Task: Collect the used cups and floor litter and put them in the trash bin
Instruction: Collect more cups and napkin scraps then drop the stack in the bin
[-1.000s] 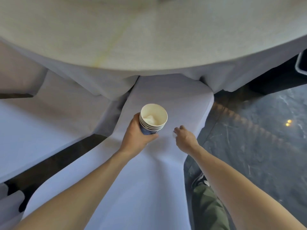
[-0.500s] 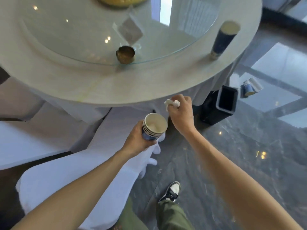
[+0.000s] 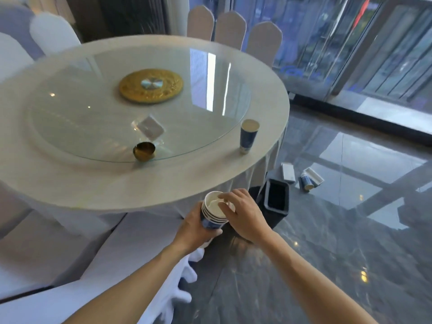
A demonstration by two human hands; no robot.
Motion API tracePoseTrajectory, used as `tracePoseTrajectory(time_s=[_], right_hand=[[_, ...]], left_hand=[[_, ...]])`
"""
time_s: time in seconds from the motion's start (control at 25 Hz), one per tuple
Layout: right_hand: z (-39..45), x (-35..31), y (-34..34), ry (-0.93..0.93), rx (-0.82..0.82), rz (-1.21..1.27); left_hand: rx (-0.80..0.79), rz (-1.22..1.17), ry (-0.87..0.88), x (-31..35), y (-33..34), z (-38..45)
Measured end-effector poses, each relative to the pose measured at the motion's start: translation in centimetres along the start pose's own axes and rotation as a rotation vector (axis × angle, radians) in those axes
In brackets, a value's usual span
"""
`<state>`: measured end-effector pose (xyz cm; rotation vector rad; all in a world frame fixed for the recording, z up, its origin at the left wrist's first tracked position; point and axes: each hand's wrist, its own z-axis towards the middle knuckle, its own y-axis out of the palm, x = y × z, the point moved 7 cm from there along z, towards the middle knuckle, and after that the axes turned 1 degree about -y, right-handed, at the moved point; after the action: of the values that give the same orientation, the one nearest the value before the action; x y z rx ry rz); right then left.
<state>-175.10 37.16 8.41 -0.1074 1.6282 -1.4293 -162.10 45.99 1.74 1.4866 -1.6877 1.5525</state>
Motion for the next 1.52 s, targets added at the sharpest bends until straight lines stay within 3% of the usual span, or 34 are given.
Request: tracePoseTrajectory(time_s=[0.36, 0.52, 0.72, 0.88, 1.08, 1.24, 1.52], right_hand=[[7.2, 3.2, -0.1, -0.023, -0.349, -0.035], [14.4, 6.6, -4.1, -0.025, -0.133, 0.016], [26.0, 14.4, -11.8, 0.222, 0.176, 0.136], [31.2, 20.5, -12.5, 0.445, 0.169, 0.237], [32.8, 24.6, -9.1, 0.530, 0.026, 0.196], [33.1, 27.1, -5.4, 0.513, -0.111, 0.255], [33.0, 28.0, -5.6, 0.523, -0.048, 0.312]], left_hand=[[0.105, -0.004, 0.020, 3.5, 0.2, 7.3], [0.140, -0.112, -0.013, 5.5, 0.3, 15.0], [0.160, -0.172, 0.028, 10.5, -0.2, 27.1], [0.236, -0.197, 0.021, 13.5, -2.5, 34.0], [0.281, -0.238, -0.009, 14.6, -3.8, 37.9], [0.304, -0.231, -0.039, 14.9, -3.4, 39.1], [0.360, -0.300, -0.016, 18.5, -3.4, 39.8]])
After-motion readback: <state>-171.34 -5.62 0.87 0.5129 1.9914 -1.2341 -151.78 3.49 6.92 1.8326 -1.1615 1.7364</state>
